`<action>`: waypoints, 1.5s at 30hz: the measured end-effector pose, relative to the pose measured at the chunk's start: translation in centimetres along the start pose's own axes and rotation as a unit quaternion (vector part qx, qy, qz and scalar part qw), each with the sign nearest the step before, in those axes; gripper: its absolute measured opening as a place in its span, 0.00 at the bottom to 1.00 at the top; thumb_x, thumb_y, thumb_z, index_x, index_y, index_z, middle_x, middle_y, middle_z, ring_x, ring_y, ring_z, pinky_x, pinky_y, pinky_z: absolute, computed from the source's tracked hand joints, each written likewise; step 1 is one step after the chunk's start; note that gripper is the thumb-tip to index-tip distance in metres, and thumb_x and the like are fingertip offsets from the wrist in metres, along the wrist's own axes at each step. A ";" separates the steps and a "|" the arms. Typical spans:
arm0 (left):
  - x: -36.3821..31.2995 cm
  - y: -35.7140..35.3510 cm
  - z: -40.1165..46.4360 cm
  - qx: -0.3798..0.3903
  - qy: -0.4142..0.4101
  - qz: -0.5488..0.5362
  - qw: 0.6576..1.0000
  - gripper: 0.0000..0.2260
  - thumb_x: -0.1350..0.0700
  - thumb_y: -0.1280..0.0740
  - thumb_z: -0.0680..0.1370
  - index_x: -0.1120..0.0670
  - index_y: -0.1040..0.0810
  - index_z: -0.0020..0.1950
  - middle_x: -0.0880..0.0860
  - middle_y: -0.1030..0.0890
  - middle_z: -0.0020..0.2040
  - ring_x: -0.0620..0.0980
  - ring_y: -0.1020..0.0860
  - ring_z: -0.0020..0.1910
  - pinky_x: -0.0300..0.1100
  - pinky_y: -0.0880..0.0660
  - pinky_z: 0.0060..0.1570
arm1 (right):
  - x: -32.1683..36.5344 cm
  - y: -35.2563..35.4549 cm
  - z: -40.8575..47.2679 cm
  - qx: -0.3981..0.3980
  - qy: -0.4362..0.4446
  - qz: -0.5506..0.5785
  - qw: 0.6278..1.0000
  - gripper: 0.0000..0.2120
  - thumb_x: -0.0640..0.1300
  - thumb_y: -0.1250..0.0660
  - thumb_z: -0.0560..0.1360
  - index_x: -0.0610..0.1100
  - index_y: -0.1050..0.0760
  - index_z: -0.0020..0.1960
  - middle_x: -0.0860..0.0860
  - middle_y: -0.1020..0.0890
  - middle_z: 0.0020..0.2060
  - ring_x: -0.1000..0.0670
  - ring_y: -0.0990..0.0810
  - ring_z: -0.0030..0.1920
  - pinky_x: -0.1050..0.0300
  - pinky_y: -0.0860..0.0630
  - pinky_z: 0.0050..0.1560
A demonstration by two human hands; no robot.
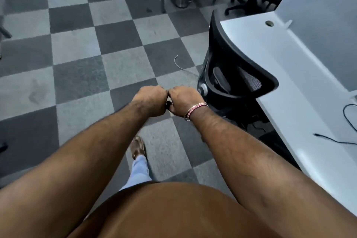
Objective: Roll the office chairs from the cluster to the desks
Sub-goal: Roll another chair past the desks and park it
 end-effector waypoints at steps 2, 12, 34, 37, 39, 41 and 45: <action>2.9 0.9 6.5 -0.006 -0.023 0.008 1.000 0.11 0.49 0.34 0.81 0.50 0.20 0.61 0.53 0.17 0.57 0.56 0.17 0.56 0.49 0.22 0.49 | -3.0 -0.8 6.3 0.002 -0.037 0.000 0.999 0.15 0.56 0.36 0.76 0.47 0.23 0.57 0.49 0.17 0.52 0.44 0.19 0.54 0.51 0.24 0.48; 13.5 12.4 33.7 -0.010 -0.135 0.053 0.989 0.09 0.52 0.36 0.80 0.50 0.19 0.57 0.53 0.16 0.54 0.57 0.16 0.53 0.49 0.23 0.45 | -17.6 4.1 31.1 -0.030 -0.196 0.041 0.979 0.14 0.55 0.36 0.75 0.48 0.23 0.54 0.49 0.17 0.50 0.44 0.18 0.51 0.52 0.28 0.41; 10.5 28.8 90.9 -0.002 -0.283 0.125 0.951 0.11 0.52 0.34 0.78 0.49 0.19 0.59 0.50 0.16 0.54 0.55 0.17 0.53 0.46 0.24 0.44 | -62.0 5.5 65.8 -0.029 -0.331 0.066 0.941 0.15 0.57 0.36 0.75 0.48 0.23 0.55 0.48 0.17 0.52 0.43 0.20 0.53 0.52 0.29 0.42; 7.1 30.1 98.2 -0.011 -0.342 0.130 0.931 0.11 0.51 0.34 0.79 0.48 0.20 0.60 0.50 0.17 0.56 0.54 0.17 0.54 0.46 0.23 0.47 | -68.7 4.4 67.8 -0.020 -0.381 0.068 0.922 0.15 0.56 0.36 0.75 0.48 0.23 0.54 0.49 0.17 0.52 0.44 0.19 0.53 0.53 0.32 0.40; 4.4 31.3 102.9 -0.028 -0.386 0.138 0.912 0.12 0.50 0.34 0.79 0.48 0.20 0.60 0.51 0.16 0.57 0.55 0.17 0.55 0.48 0.21 0.50 | -73.4 4.0 68.7 -0.017 -0.424 0.065 0.903 0.15 0.56 0.37 0.75 0.47 0.23 0.54 0.48 0.17 0.51 0.43 0.19 0.52 0.52 0.31 0.40; 2.1 33.2 106.8 -0.026 -0.426 0.154 0.891 0.12 0.49 0.34 0.79 0.49 0.20 0.61 0.52 0.17 0.57 0.56 0.17 0.55 0.49 0.21 0.50 | -77.6 4.4 69.5 -0.028 -0.472 0.077 0.877 0.15 0.56 0.37 0.75 0.46 0.24 0.54 0.47 0.17 0.51 0.42 0.19 0.52 0.51 0.29 0.41; -2.5 37.6 112.9 -0.035 -0.489 0.170 0.855 0.11 0.51 0.36 0.79 0.51 0.19 0.58 0.52 0.16 0.56 0.56 0.16 0.53 0.50 0.21 0.49 | -84.8 6.0 70.4 -0.039 -0.529 0.061 0.846 0.15 0.56 0.37 0.75 0.46 0.25 0.54 0.48 0.18 0.50 0.43 0.19 0.51 0.52 0.31 0.39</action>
Point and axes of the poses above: each hand's wrist, its own z-axis towards the middle knuckle, its own y-axis out of the back of the hand, x = y × z, the point moved 8 cm from there along z, towards the middle knuckle
